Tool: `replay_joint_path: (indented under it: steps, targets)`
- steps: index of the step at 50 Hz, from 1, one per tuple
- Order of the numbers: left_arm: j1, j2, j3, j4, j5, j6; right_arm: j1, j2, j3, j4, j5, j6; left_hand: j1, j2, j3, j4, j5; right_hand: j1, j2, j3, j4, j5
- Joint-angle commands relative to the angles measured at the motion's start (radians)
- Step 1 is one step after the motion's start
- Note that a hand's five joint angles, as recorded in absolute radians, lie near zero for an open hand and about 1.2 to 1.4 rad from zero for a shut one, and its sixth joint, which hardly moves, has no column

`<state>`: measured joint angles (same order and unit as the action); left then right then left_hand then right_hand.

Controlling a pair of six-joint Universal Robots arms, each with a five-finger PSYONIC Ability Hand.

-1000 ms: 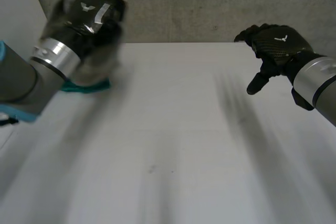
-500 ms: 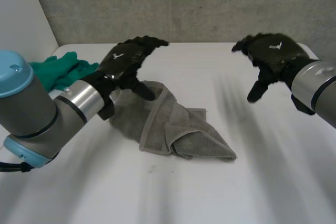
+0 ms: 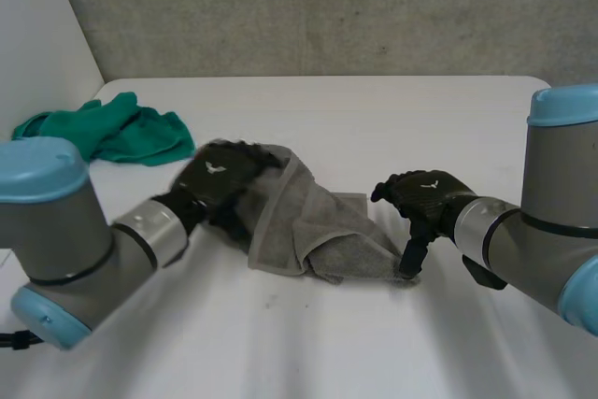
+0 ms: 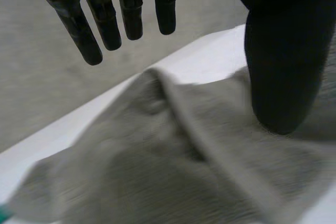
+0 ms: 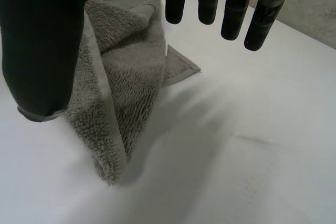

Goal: Fold the laundry.

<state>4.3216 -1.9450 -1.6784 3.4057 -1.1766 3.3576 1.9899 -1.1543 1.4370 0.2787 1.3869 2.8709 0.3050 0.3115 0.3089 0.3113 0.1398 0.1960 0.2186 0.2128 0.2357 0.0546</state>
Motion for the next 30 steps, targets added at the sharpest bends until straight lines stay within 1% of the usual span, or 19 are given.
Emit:
replay_joint_path:
  steps: [1,3,7,14,21,25,28,29,30]
  targets:
    - [-0.149,-0.022,0.055,-0.008,-0.027,-0.096,-0.01,-0.012,0.054,-0.036,0.012,-0.009,0.231,0.225,0.227,0.225,0.222,-0.021,-0.044,-0.038,-0.061,-0.055]
    - [-0.18,-0.058,0.098,-0.002,-0.066,-0.125,-0.017,-0.018,0.066,-0.036,0.012,-0.01,0.231,0.225,0.228,0.225,0.222,-0.021,-0.044,-0.038,-0.061,-0.055]
    - [-0.233,-0.129,0.175,-0.005,-0.116,-0.142,-0.049,-0.038,0.1,-0.039,0.011,-0.015,0.237,0.231,0.233,0.231,0.228,-0.021,-0.044,-0.038,-0.061,-0.055]
    - [-0.267,-0.206,0.24,-0.017,-0.136,-0.142,-0.094,-0.068,0.161,-0.075,0.003,-0.038,0.252,0.245,0.248,0.246,0.243,-0.021,-0.044,-0.038,-0.061,-0.055]
    - [-0.27,-0.253,0.273,-0.016,-0.143,-0.141,-0.125,-0.068,0.175,-0.081,0.0,-0.048,0.481,0.474,0.477,0.474,0.471,-0.021,-0.044,-0.038,-0.061,-0.055]
    - [-0.27,-0.266,0.287,-0.02,-0.17,-0.13,-0.126,-0.068,0.174,-0.081,-0.002,-0.048,0.692,0.685,0.688,0.686,0.683,-0.021,-0.044,-0.038,-0.061,-0.055]
    - [-0.266,-0.261,0.287,-0.029,-0.199,-0.122,-0.128,-0.068,0.165,-0.081,-0.006,-0.048,0.967,0.961,0.964,0.961,0.958,-0.021,-0.044,-0.038,-0.061,-0.055]
    - [-0.266,-0.256,0.284,-0.034,-0.207,-0.115,-0.128,-0.068,0.16,-0.081,-0.008,-0.048,1.09,1.084,1.086,1.084,1.081,-0.021,-0.044,-0.038,-0.061,-0.055]
    - [-0.27,-0.249,0.28,-0.039,-0.215,-0.103,-0.128,-0.068,0.157,-0.081,-0.009,-0.048,1.091,1.085,1.087,1.085,1.082,-0.021,-0.044,-0.038,-0.061,-0.055]
